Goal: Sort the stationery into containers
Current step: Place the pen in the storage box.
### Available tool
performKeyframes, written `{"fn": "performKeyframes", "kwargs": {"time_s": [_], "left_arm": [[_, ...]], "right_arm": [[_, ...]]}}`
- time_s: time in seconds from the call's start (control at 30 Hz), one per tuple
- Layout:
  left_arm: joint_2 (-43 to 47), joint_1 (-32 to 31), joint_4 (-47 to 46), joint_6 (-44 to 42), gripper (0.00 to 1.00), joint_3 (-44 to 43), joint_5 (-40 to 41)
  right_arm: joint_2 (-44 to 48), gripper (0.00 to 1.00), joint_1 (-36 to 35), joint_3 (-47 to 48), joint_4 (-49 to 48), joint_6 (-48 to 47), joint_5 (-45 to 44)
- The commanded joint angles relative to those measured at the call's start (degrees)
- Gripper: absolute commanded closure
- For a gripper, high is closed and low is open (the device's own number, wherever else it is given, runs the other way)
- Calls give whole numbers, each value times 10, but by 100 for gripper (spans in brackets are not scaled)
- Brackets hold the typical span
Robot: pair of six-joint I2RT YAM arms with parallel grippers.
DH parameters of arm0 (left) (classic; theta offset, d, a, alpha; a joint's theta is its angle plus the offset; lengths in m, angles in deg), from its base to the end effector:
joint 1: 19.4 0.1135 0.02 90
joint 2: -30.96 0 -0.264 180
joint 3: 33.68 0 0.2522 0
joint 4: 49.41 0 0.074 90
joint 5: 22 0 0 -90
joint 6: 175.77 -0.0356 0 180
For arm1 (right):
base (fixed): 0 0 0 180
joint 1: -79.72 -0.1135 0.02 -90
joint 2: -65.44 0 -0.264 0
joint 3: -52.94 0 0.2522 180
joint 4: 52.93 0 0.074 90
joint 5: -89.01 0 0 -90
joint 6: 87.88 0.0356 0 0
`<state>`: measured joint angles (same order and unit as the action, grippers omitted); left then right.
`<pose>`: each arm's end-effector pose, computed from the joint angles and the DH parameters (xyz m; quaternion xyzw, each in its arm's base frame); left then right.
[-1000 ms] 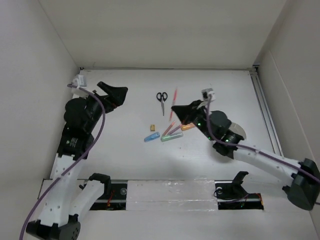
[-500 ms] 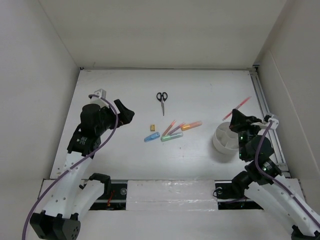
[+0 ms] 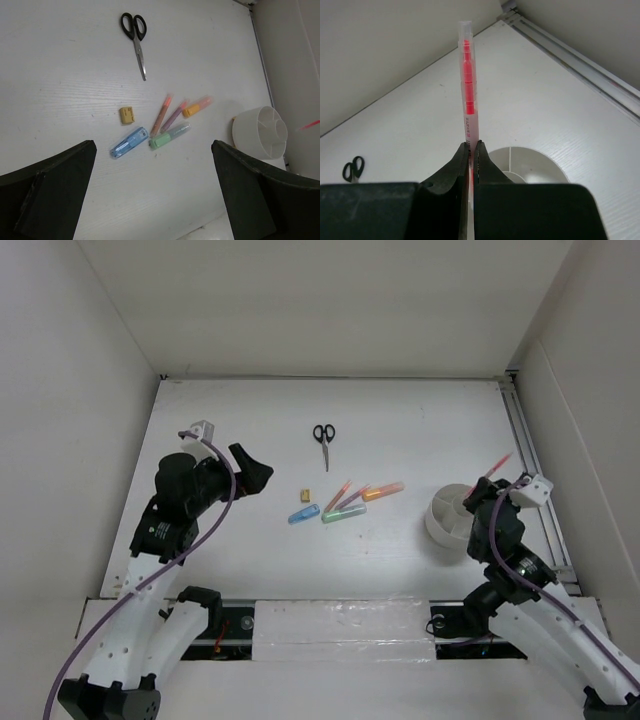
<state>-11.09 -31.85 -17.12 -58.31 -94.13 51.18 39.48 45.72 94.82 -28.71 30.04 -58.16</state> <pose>0.1620 -0.0463 0.3440 -0.0124 0.7841 -0.3164 0.5339 0.1141 0.0409 0.2848 0.2773 0.6799 -0.0149 0.6787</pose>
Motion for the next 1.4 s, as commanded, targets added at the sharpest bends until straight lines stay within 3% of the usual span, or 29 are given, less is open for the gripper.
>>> {"fn": "performKeyframes", "kwargs": {"time_s": [0.0, 0.17, 0.47, 0.7, 0.8, 1.03, 1.37], "left_arm": [[11, -4, -23, -8, 0, 5, -14], [11, -4, -23, -8, 0, 5, -25], [16, -4, -28, -8, 0, 5, -41], [16, -4, -28, -8, 0, 5, -41], [21, -4, -33, -8, 0, 5, -41], [21, -4, -33, -8, 0, 5, -41], [16, -4, -33, -8, 0, 5, -41]], "right_arm": [[-16, 100, 10, 4, 28, 27, -39], [-39, 100, 15, -10, 68, 98, -46], [-45, 100, 15, -10, 93, 131, -56], [-112, 100, 25, 17, 111, 142, -56], [-146, 100, 31, 40, 155, 193, -56], [-168, 100, 31, 62, 197, 214, -45], [-168, 100, 31, 52, 164, 195, -2]]}}
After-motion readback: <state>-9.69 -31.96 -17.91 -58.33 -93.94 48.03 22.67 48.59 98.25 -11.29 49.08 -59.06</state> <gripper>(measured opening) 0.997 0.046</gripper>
